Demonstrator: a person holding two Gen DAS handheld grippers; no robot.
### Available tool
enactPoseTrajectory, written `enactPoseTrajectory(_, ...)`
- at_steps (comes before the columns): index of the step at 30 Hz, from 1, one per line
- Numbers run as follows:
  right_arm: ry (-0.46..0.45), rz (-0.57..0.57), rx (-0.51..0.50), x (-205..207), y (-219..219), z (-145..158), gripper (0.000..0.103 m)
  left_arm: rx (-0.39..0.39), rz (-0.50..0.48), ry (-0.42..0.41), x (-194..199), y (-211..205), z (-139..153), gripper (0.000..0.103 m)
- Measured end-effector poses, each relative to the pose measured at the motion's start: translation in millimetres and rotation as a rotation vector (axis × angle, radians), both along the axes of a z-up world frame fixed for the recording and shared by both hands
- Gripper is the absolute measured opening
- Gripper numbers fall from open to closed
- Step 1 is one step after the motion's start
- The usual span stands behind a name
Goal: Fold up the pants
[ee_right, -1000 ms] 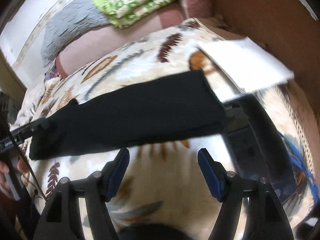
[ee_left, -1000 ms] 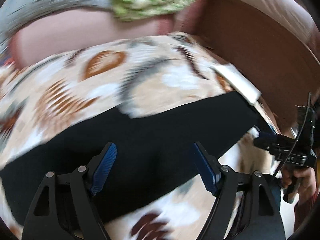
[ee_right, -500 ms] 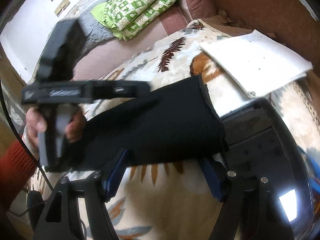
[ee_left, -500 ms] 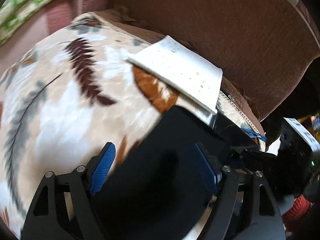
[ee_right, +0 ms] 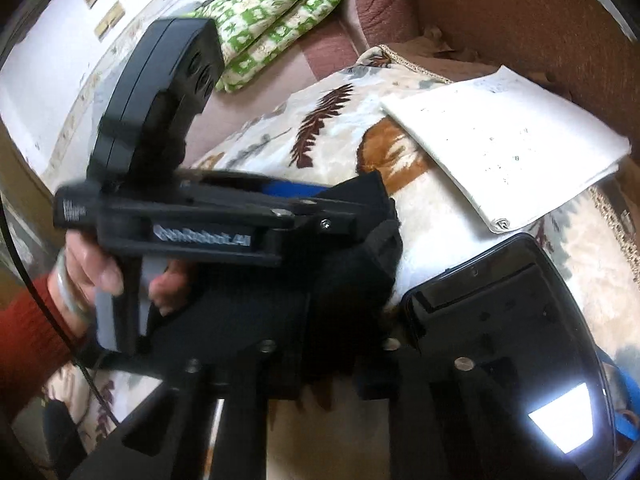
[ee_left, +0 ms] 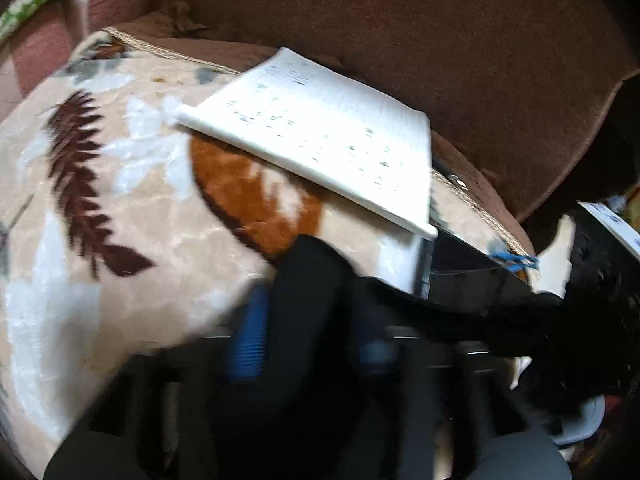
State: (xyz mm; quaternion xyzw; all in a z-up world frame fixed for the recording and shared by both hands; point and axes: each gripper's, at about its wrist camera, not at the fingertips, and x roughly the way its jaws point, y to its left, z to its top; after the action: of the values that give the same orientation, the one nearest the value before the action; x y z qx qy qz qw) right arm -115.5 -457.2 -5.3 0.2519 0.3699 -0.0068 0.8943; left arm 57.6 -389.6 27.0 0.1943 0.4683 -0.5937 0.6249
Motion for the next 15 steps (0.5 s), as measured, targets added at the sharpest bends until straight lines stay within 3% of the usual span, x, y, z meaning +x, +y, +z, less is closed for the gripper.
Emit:
enactPoseTrajectory(4,-0.026,0.005,-0.027,-5.0,5.7,13.0,0.009,-0.036,0.006,0.028,-3.6,7.7,10.9,0.012)
enactPoseTrajectory(8,-0.093,0.021,-0.074,-10.7,20.2,48.4,0.009,-0.129,0.034,0.009,-4.2,32.2,54.3,0.012)
enactPoseTrajectory(11,-0.15,0.064,-0.141,-10.2,45.6,84.3,0.009,-0.194,0.073,-0.022,1.5,68.5,94.0,0.012)
enactPoseTrajectory(15,-0.207,0.164,-0.229,-3.9,98.3,117.7,0.009,-0.231,0.167,-0.047,10.4,133.7,119.6,0.012)
